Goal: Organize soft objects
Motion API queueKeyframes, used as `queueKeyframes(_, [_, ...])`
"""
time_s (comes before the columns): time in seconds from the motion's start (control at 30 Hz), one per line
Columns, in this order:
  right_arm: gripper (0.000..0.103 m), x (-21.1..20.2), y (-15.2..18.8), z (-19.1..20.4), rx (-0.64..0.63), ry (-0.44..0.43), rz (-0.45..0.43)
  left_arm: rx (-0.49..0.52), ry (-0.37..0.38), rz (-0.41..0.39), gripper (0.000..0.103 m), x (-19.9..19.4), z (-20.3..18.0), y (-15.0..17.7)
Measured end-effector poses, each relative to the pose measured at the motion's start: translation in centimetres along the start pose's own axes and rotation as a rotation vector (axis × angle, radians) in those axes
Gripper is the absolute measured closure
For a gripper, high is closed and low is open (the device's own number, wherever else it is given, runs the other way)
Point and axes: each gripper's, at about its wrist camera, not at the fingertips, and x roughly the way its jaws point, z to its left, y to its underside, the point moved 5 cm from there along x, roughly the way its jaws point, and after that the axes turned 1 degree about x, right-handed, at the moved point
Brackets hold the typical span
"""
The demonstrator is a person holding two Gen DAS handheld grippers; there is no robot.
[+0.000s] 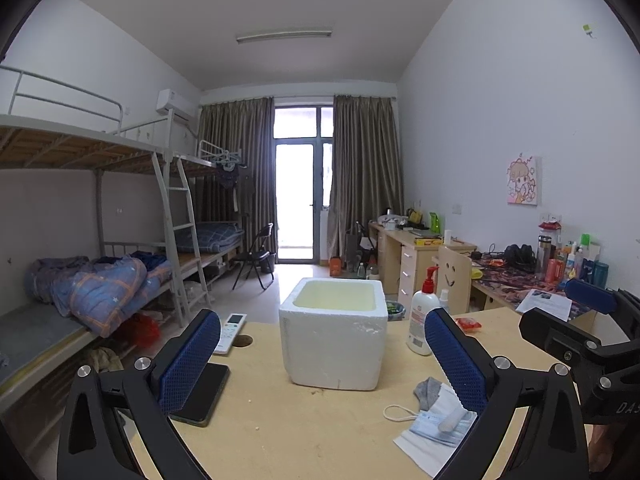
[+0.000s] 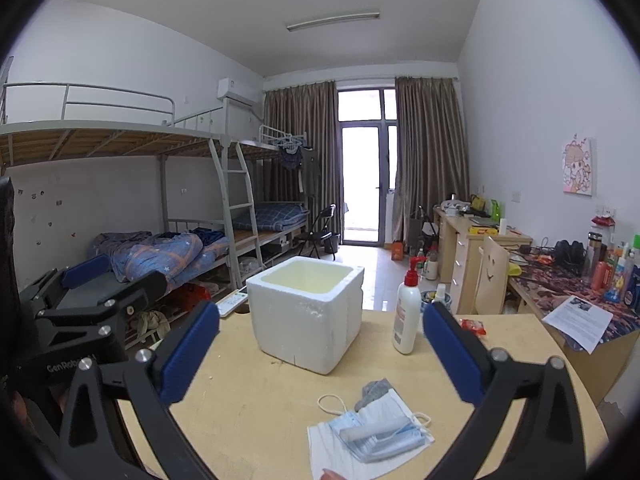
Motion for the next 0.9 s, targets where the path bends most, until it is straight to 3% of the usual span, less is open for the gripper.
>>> queueKeyframes(0.57, [0.000,-6.0,2.1,0.4,-0.003,0.028,-0.063,0.002,0.020,-0.029,0.001,-4.1,-1.3,1.6])
queueKeyframes(0.9, [0.000,-8.0,4.0,0.3,-0.008,0.064,-0.093,0.002,0.057,-0.021,0.001,-5.3,-2.3,4.1])
